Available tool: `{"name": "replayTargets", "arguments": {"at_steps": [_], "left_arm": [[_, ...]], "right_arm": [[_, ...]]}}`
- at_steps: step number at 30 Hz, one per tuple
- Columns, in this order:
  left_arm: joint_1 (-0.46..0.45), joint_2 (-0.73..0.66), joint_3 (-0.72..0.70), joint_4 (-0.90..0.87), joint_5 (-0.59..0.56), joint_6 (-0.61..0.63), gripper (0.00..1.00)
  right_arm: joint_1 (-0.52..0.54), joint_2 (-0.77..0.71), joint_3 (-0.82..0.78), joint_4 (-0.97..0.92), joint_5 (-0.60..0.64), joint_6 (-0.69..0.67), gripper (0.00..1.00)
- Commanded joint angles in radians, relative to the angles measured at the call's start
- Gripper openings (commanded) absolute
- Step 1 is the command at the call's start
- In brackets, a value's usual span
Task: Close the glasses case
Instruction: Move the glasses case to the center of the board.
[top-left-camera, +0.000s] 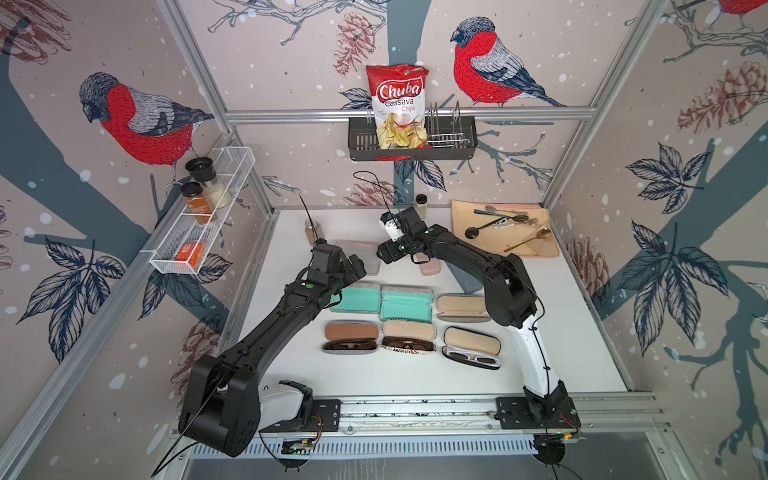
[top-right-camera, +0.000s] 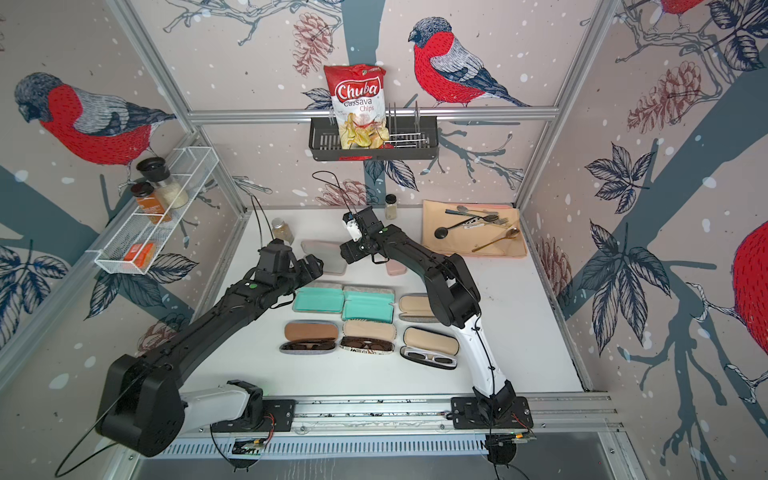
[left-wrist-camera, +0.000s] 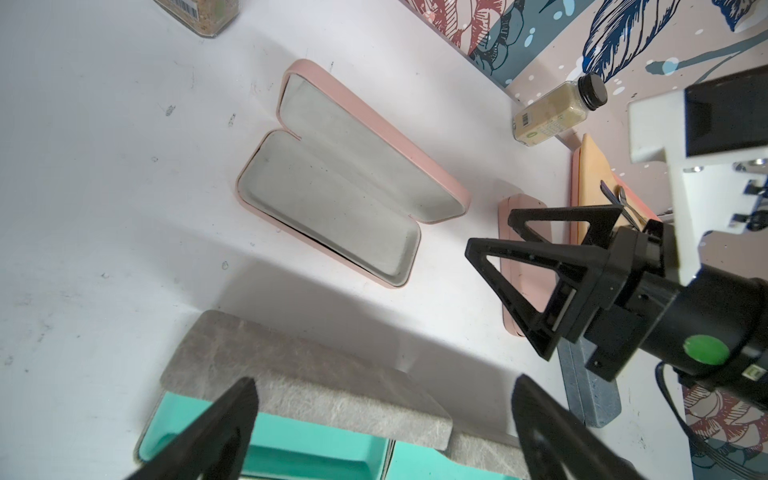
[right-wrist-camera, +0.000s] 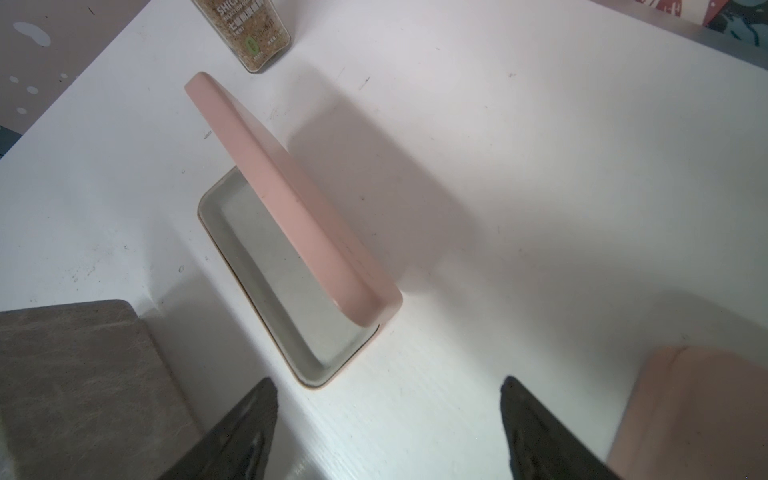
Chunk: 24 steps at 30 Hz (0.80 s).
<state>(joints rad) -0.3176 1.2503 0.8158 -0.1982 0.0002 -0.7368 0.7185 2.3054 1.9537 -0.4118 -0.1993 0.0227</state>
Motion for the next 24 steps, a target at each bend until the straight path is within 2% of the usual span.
{"name": "replayTargets", "arguments": {"at_steps": [1, 15, 24], "left_arm": [[0.003, -0.005, -0.008, 0.005, 0.0, -0.008, 0.95], [0.016, -0.012, -0.024, -0.003, -0.007, 0.0, 0.95], [0.027, 0.001, -0.026, 0.0, -0.005, 0.006, 0.95]], "right_arm": [[0.002, 0.021, 0.025, 0.032, -0.03, -0.009, 0.84], [-0.004, 0.096, 0.073, 0.107, -0.082, -0.017, 0.82], [-0.01, 0.128, 0.105, 0.126, -0.115, -0.003, 0.66]]}}
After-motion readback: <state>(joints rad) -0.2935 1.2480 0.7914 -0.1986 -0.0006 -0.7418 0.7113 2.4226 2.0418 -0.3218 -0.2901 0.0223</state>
